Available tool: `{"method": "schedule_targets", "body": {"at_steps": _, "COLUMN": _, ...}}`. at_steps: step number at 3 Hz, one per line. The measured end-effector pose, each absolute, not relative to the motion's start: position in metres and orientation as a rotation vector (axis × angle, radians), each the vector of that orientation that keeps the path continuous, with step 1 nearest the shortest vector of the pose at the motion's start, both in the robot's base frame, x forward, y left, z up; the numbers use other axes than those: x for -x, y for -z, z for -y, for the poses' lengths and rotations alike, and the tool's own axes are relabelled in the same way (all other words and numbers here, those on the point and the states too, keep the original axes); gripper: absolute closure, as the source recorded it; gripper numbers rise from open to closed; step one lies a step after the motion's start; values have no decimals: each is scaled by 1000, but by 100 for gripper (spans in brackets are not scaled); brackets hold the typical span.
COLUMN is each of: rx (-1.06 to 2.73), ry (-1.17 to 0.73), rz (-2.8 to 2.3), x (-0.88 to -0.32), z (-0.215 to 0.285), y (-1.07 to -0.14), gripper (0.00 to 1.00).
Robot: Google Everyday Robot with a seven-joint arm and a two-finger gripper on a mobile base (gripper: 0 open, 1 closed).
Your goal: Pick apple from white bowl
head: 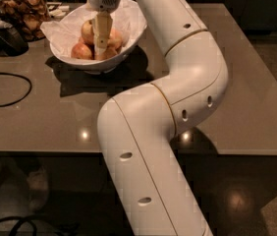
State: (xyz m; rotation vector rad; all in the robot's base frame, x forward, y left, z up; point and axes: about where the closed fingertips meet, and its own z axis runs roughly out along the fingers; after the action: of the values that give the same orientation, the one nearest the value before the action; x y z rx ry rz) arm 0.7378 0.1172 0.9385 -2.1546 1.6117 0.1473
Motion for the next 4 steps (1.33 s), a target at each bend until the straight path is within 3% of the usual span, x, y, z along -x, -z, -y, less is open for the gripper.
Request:
{"method": "schedule_targets", "body": {"at_steps": 3, "rx": 2176, "ry": -138, "rz": -1644, "x": -743, "z": -108, "y": -922, "gripper": 4}}
{"method": "schedule_targets", "body": {"at_steps": 4, "rx": 2193, "ry": -139, "rz": -1634, "x": -743, "z": -109, "y": -919, "gripper": 22}}
